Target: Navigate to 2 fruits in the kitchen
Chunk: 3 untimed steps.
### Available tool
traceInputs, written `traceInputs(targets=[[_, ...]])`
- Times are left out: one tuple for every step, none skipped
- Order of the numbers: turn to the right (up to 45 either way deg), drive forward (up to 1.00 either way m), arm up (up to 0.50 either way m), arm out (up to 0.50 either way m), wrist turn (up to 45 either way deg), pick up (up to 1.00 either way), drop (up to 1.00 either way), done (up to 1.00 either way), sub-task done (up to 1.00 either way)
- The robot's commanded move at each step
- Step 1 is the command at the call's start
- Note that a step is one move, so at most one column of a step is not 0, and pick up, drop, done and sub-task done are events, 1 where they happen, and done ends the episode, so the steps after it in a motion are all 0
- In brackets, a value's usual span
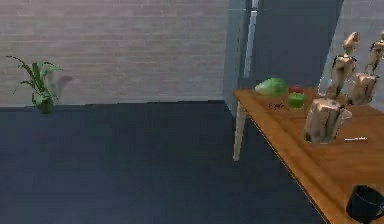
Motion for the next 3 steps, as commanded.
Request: traceInputs(targets=[[0.0,0.60,0.00,0.00,0.0,0.00,0.00,0.00,0.00],[42.0,0.00,0.00,0.00,0.0,0.00,0.00,0.00,0.00],[0.0,0.00,0.00,0.00,0.0,0.00,0.00,1.00,0.00]])
